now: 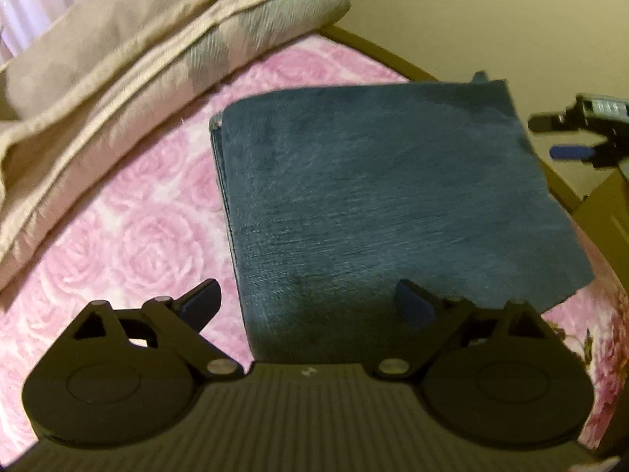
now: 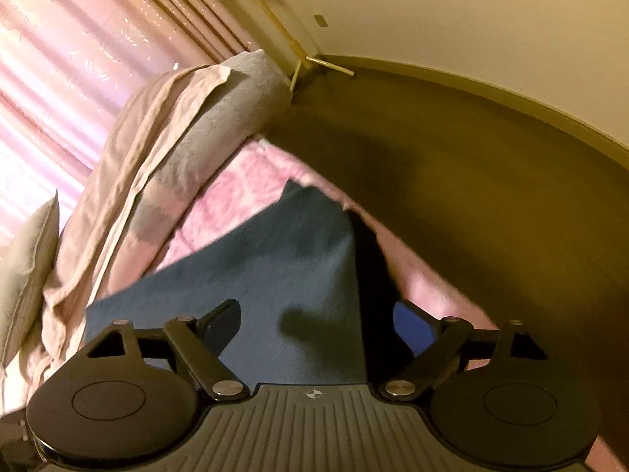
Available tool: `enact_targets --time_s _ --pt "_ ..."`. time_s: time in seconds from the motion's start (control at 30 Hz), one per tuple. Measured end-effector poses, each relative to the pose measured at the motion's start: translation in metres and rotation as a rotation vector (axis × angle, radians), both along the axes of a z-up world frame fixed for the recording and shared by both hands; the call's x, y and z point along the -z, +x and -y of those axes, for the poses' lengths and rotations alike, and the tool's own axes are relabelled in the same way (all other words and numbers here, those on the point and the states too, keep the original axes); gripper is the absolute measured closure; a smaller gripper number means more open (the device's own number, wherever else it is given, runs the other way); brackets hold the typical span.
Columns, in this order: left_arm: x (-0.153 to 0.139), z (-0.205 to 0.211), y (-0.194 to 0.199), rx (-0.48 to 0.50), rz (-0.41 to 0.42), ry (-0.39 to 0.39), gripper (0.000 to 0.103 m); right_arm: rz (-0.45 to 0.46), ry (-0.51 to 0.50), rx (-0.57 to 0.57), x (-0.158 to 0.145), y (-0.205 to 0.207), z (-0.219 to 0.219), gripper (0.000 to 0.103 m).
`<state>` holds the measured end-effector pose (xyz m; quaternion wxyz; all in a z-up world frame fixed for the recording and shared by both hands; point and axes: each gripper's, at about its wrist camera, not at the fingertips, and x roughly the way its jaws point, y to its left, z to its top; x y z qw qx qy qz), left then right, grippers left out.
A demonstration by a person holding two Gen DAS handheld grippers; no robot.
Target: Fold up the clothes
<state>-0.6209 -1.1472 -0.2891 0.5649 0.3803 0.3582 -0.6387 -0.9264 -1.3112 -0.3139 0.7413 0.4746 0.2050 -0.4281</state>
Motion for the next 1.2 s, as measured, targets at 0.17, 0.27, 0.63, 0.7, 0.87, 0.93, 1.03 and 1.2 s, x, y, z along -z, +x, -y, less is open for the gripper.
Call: enact_targets --time_s 0.17,0.27,0.63,0.7,0.87,0.93,1.03,1.2 --pt "0.013 -0.002 0.009 -0.03 -0.045 -0.006 0.0 0.057 0.052 -0.026 0.027 0.002 0.03 0.057" --pt "0.014 -0.003 0.009 -0.038 -0.05 -0.016 0.0 0.026 0.041 -0.056 0.018 0.01 0.034 0.077" --pt "0.005 0.008 -0.002 -0.025 -0.031 -0.023 0.008 -0.088 0.037 -0.074 0.006 0.029 0.062 0.051" --pt "-0.007 0.009 0.003 -0.026 -0.013 -0.046 0.015 -0.105 0.025 -0.05 -0.002 0.025 0.052 0.033" --pt "-0.024 0.036 0.029 -0.067 -0.044 -0.093 0.032 -0.109 0.06 -0.057 -0.003 0.015 0.015 0.029" --pt "-0.023 0.052 0.036 -0.068 -0.063 -0.094 0.042 -0.108 0.079 -0.064 -0.001 0.011 -0.001 0.029" --pt "-0.013 0.075 0.039 -0.041 -0.071 -0.067 0.072 -0.105 0.109 -0.076 0.002 0.004 -0.024 0.029" --pt "0.007 0.082 0.036 0.015 -0.031 -0.058 0.07 -0.05 0.153 -0.074 0.014 -0.003 -0.053 0.03"
